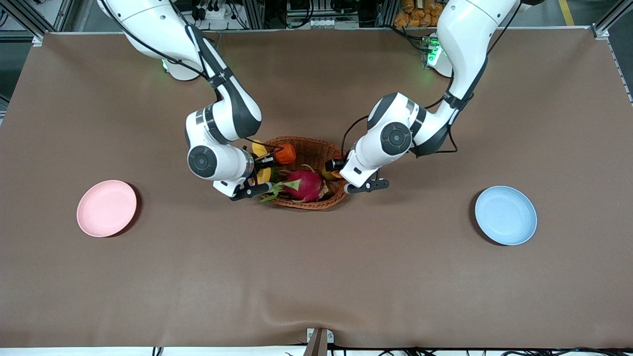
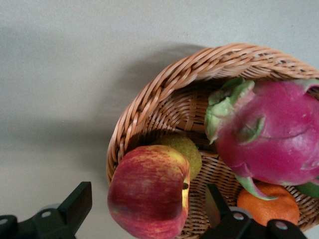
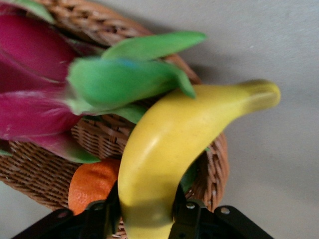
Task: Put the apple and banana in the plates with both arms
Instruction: 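Close the right gripper on the banana while the left gripper grips the apple, then carry the banana to the pink plate while the left gripper carries the apple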
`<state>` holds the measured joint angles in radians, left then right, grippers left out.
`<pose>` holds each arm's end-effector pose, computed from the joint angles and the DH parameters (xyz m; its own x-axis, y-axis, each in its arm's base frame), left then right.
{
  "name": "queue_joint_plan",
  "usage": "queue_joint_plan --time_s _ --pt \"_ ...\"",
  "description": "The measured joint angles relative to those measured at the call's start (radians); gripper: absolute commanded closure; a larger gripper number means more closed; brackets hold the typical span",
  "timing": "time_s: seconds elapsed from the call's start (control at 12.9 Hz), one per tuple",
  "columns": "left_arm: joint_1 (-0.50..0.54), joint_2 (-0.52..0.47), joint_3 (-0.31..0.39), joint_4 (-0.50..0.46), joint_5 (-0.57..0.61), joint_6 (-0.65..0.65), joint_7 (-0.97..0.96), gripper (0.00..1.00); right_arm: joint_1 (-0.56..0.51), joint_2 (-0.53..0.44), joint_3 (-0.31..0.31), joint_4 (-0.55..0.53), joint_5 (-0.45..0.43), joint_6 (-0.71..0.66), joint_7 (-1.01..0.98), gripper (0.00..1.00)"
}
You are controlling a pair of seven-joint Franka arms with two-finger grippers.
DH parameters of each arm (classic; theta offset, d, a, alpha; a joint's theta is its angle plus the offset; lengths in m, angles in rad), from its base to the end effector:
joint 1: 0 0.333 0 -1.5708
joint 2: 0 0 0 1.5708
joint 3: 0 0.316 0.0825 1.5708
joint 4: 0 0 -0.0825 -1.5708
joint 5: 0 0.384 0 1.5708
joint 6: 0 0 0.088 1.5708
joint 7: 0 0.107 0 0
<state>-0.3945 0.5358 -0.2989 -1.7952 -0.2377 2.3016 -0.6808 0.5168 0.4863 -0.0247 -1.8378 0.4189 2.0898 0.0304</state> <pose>0.5099 -0.4101 0.2631 0.9591 0.1551 -0.2366 0.2079 -0.9537 0.2175 0.5373 0.3117 0.2498 0.9328 0.2392 -0.2696 0.1624 -0.9467 -0.2781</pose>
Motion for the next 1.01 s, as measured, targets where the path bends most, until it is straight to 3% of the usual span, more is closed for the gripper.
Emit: queue_joint_plan --time_s 0.15,0.31,0.46,0.62,0.85,1.01 --pt "-0.002 0.004 0.000 -0.001 0.000 0.000 -0.004 0.13 -0.002 -0.015 -0.005 0.014 0.001 0.002 0.024 0.89" --pt "-0.002 0.014 0.000 -0.001 -0.001 0.000 -0.005 0.49 -0.010 -0.052 -0.010 0.034 0.001 -0.004 0.055 0.89" --pt "-0.002 0.021 0.000 0.000 -0.015 0.002 -0.005 1.00 -0.052 -0.111 -0.014 0.048 0.001 -0.044 0.059 0.89" --pt "0.000 0.018 0.001 0.006 -0.031 0.004 -0.006 1.00 -0.128 -0.184 -0.019 0.051 -0.018 -0.115 0.057 0.89" --pt "0.006 0.017 0.002 0.021 -0.036 0.000 -0.006 1.00 -0.234 -0.292 -0.024 0.050 -0.150 -0.249 0.051 0.89" --pt "0.012 0.001 0.004 0.066 -0.036 -0.050 -0.006 1.00 -0.307 -0.341 -0.026 0.047 -0.181 -0.313 -0.007 0.89"
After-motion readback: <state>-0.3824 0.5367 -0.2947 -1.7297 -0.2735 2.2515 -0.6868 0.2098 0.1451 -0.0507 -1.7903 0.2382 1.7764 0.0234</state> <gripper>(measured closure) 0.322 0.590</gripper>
